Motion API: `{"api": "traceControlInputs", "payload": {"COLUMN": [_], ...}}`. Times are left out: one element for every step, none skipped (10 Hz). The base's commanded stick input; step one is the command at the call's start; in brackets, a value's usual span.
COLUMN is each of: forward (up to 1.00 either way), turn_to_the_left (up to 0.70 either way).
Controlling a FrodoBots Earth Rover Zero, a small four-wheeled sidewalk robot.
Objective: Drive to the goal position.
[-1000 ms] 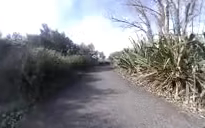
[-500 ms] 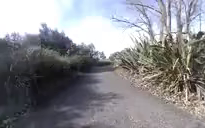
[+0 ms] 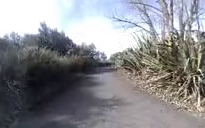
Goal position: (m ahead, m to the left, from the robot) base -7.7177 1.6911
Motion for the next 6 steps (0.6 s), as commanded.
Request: {"api": "traceControlInputs", "payload": {"forward": [0.45, 0.45, 0.45, 0.45, 0.45, 0.45], "turn_to_the_left": [0.00, 0.00, 0.00, 0.00, 0.00, 0.00]}}
